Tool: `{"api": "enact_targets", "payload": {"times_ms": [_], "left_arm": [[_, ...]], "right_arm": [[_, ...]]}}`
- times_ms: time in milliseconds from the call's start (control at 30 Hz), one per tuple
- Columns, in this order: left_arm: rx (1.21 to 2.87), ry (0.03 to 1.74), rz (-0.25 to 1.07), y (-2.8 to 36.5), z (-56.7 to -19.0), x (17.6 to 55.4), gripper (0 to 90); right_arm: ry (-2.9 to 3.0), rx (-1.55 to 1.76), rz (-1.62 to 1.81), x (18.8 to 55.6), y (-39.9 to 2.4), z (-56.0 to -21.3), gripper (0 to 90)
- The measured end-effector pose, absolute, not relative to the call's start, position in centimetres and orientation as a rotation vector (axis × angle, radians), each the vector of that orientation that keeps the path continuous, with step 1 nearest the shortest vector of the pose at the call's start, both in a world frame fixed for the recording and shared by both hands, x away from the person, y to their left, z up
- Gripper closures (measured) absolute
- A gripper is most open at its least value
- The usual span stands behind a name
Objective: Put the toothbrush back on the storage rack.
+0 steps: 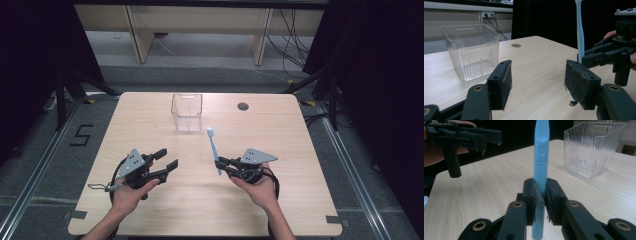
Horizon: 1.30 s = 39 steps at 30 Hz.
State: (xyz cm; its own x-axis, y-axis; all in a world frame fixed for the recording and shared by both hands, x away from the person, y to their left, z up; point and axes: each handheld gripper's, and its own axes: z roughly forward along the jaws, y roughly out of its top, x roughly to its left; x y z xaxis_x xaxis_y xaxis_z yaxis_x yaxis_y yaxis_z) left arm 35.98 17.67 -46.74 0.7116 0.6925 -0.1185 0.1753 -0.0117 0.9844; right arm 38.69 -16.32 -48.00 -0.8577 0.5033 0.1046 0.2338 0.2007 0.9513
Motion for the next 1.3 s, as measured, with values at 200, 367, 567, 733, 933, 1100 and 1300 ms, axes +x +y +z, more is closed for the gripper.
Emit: {"api": "enact_targets", "payload": {"times_ms": [200, 367, 567, 733, 933, 1100, 1300], "left_arm": [[1.572, 0.700, 0.427, 16.2, -45.6, 37.0, 40.9], [1.584, 0.686, 0.392, 15.1, -45.1, 37.7, 43.1], [1.596, 0.667, 0.368, 14.0, -44.6, 38.1, 46.9], [1.615, 0.650, 0.340, 12.7, -44.4, 38.6, 49.3], [1.622, 0.668, 0.308, 11.8, -44.4, 39.0, 52.7], [1.616, 0.673, 0.281, 11.4, -44.4, 39.3, 56.0], [1.613, 0.673, 0.270, 11.1, -44.4, 39.4, 59.1]], "right_arm": [[2.248, 0.723, 1.726, 38.7, -15.7, -48.1, 79.1], [2.209, 0.678, 1.711, 39.0, -15.2, -48.1, 79.1], [2.218, 0.704, 1.715, 38.9, -14.8, -48.1, 79.1], [2.215, 0.725, 1.704, 38.8, -14.2, -48.1, 79.1], [2.220, 0.733, 1.709, 38.8, -13.8, -48.0, 79.1], [2.227, 0.750, 1.695, 38.7, -13.5, -47.9, 79.1], [2.224, 0.717, 1.709, 39.0, -13.2, -47.9, 79.1]]}}
